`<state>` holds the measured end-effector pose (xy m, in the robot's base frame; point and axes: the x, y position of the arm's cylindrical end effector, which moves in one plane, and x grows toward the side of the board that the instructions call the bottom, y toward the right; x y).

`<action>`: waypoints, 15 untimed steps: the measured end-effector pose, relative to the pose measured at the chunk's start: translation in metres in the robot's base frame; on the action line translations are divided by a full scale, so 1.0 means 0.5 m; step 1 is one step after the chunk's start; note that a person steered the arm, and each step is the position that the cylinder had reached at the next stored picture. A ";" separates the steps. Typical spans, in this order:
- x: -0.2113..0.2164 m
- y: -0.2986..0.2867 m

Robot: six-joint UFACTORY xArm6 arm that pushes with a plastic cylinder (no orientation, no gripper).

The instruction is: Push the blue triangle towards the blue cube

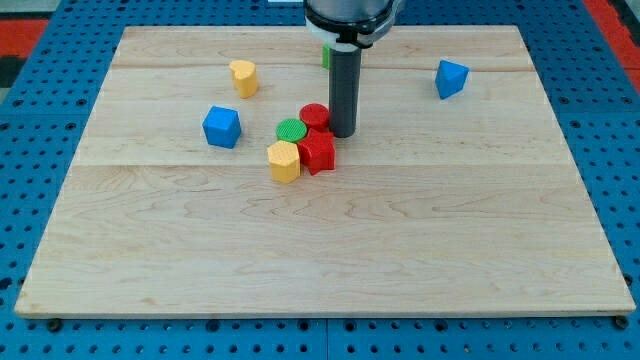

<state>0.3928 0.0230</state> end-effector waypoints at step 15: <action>-0.233 -0.016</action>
<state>0.2764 0.0153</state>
